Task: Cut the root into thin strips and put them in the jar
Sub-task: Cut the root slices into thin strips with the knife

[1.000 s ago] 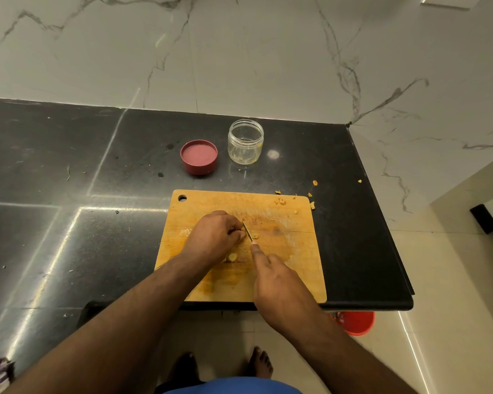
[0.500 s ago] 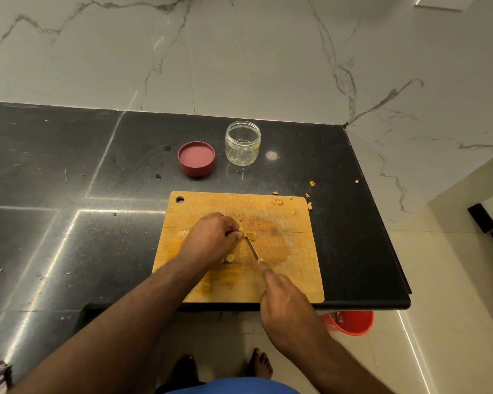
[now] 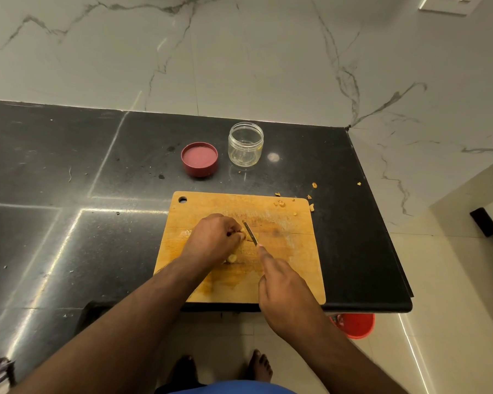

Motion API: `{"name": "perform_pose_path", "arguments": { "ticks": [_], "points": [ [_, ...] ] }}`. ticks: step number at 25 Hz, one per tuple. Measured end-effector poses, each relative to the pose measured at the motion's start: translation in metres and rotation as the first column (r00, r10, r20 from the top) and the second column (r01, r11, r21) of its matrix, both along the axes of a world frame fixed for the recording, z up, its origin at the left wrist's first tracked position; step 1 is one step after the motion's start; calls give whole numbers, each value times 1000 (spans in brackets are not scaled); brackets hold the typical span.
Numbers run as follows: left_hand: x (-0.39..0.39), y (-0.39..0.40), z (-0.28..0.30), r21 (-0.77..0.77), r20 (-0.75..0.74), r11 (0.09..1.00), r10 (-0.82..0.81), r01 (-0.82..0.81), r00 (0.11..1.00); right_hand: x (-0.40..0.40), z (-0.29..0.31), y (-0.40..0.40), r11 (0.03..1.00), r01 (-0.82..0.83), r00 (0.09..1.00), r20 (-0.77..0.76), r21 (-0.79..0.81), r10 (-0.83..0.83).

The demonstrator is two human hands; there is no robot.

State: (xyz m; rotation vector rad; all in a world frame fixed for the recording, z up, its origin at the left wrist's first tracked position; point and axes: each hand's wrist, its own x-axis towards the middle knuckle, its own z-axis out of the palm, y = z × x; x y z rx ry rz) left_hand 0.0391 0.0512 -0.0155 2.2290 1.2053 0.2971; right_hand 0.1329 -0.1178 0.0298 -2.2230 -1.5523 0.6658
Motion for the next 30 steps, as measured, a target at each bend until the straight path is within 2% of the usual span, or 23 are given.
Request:
{"name": "perform_pose_path", "arguments": {
  "ticks": [11, 16, 30],
  "points": [
    [2, 1, -1, 39, -13, 999, -21, 22, 1000, -4, -2, 16, 993, -52, 995, 81, -108, 61],
    [2, 1, -2, 49, -9, 998, -26, 26, 1000, 2, -1, 30, 988, -53, 996, 65, -147, 63],
    [1, -6, 0, 22, -22, 999, 25, -24, 999, -3, -15, -4, 997, -29, 1000, -9, -65, 29]
  ]
}}
